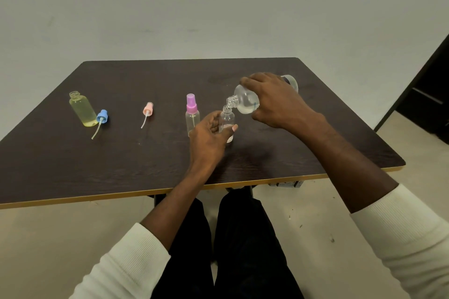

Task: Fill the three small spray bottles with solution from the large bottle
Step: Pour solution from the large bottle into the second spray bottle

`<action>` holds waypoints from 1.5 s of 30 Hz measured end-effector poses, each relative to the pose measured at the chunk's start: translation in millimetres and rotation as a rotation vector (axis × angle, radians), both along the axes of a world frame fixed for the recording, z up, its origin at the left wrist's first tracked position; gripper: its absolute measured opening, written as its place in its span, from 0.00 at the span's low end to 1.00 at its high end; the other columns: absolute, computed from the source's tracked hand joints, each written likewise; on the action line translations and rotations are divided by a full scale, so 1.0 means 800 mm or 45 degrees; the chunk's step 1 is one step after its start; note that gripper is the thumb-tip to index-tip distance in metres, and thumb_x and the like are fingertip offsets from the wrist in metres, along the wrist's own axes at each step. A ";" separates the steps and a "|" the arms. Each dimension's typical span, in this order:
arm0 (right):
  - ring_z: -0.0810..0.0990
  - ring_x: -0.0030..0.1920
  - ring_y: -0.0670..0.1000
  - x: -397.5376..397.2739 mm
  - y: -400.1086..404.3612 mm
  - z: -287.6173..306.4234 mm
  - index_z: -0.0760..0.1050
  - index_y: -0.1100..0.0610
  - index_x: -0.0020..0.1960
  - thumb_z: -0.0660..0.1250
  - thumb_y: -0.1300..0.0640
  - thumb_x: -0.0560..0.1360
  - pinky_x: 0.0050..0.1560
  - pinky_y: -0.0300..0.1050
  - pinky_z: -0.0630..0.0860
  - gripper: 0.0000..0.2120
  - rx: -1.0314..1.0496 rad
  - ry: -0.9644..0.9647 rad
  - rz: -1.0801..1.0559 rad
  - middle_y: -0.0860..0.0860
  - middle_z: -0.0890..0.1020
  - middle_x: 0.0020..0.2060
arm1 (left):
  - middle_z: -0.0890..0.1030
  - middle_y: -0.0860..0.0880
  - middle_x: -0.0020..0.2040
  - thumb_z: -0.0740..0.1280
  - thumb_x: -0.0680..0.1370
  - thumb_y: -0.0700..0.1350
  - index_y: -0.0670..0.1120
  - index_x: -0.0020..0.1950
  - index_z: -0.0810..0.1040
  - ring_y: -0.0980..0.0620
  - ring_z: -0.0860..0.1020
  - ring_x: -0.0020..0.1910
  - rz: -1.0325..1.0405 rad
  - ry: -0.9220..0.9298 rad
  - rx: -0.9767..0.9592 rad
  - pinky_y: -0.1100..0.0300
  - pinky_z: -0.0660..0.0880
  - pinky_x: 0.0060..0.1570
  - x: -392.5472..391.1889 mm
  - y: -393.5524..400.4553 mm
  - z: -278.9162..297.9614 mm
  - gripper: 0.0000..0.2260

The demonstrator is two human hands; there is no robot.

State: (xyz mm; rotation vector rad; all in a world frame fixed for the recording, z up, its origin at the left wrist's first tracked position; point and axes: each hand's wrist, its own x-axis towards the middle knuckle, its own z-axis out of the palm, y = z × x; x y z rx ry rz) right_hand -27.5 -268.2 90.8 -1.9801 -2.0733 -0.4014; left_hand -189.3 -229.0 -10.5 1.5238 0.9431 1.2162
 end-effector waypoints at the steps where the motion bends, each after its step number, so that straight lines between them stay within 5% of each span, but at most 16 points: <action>1: 0.73 0.65 0.57 0.000 0.000 0.000 0.70 0.53 0.69 0.71 0.59 0.67 0.61 0.51 0.68 0.31 -0.001 0.002 0.001 0.52 0.76 0.65 | 0.86 0.51 0.53 0.78 0.73 0.42 0.45 0.64 0.79 0.55 0.84 0.54 -0.002 0.002 0.004 0.50 0.81 0.59 0.000 0.000 0.000 0.21; 6: 0.72 0.66 0.58 0.000 0.000 0.000 0.68 0.53 0.70 0.72 0.58 0.68 0.63 0.52 0.68 0.32 -0.020 0.000 -0.006 0.52 0.75 0.66 | 0.86 0.50 0.55 0.78 0.73 0.43 0.43 0.66 0.78 0.54 0.84 0.55 -0.009 -0.001 -0.002 0.49 0.80 0.60 0.000 -0.001 -0.001 0.23; 13: 0.72 0.66 0.57 -0.001 -0.001 0.001 0.68 0.53 0.70 0.72 0.58 0.68 0.63 0.51 0.68 0.32 -0.028 0.005 -0.007 0.52 0.75 0.65 | 0.85 0.58 0.48 0.77 0.74 0.40 0.57 0.56 0.78 0.59 0.84 0.51 -0.031 -0.035 0.020 0.58 0.80 0.55 -0.002 -0.005 0.003 0.17; 18: 0.72 0.66 0.57 -0.001 0.000 0.000 0.69 0.54 0.70 0.71 0.59 0.68 0.63 0.51 0.68 0.31 -0.016 0.013 0.001 0.53 0.75 0.65 | 0.85 0.55 0.50 0.77 0.73 0.40 0.50 0.61 0.78 0.57 0.84 0.52 -0.033 -0.056 0.016 0.58 0.80 0.57 0.000 -0.004 0.004 0.18; 24: 0.72 0.66 0.57 -0.001 0.000 0.001 0.69 0.54 0.70 0.72 0.58 0.68 0.63 0.51 0.68 0.31 -0.018 0.009 -0.005 0.52 0.75 0.65 | 0.84 0.61 0.43 0.77 0.74 0.38 0.61 0.48 0.77 0.60 0.84 0.48 -0.035 -0.057 0.045 0.62 0.80 0.52 -0.002 -0.005 0.005 0.18; 45: 0.71 0.67 0.57 -0.001 0.001 0.001 0.68 0.54 0.71 0.72 0.58 0.68 0.65 0.53 0.67 0.32 -0.024 0.018 -0.009 0.53 0.75 0.66 | 0.85 0.60 0.43 0.77 0.74 0.39 0.60 0.48 0.78 0.59 0.84 0.48 -0.051 -0.079 0.084 0.61 0.80 0.52 -0.002 -0.007 0.009 0.17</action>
